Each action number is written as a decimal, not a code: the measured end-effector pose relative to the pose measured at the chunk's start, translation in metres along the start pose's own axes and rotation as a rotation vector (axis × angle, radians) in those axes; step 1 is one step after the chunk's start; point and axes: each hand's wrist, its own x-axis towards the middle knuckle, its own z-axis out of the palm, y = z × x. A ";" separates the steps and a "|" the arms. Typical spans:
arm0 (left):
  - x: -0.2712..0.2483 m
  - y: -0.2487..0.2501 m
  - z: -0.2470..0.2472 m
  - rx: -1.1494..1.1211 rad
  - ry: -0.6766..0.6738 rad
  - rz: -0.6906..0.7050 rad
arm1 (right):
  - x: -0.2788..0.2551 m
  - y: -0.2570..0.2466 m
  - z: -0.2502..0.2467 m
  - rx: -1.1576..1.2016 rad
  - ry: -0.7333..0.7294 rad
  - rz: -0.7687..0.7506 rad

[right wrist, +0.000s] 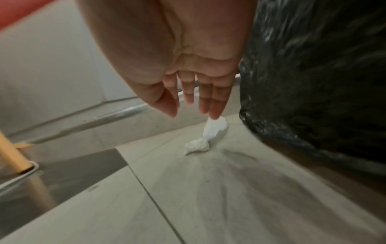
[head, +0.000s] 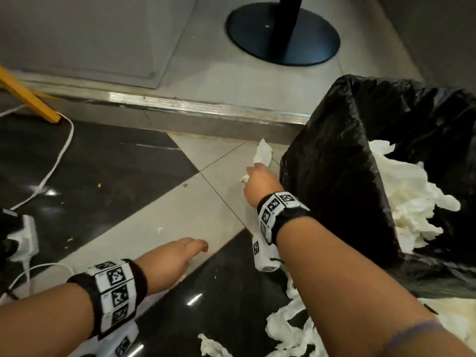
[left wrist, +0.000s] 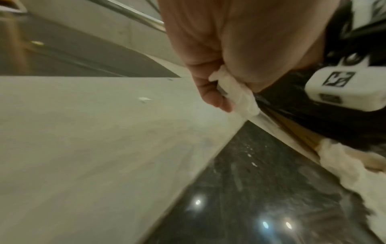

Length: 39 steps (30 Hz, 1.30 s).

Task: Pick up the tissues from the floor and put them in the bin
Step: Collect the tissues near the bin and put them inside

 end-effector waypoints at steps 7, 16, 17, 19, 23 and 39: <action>-0.090 -0.060 -0.011 0.082 -0.200 -0.006 | 0.052 0.014 0.039 -0.282 -0.165 0.051; -0.060 -0.020 0.011 0.236 -0.401 0.100 | -0.024 0.011 0.049 -0.162 -0.161 0.062; -0.048 -0.010 0.015 0.244 -0.397 0.133 | -0.039 0.009 0.049 -0.140 -0.168 0.040; -0.025 0.016 0.023 0.263 -0.403 0.217 | -0.072 0.004 0.049 -0.137 -0.245 -0.032; 0.010 0.072 0.045 0.247 -0.438 0.394 | -0.148 0.014 0.049 -0.183 -0.389 -0.236; 0.031 0.155 0.084 0.445 -0.561 0.443 | -0.224 0.156 0.023 -0.348 -0.275 -0.197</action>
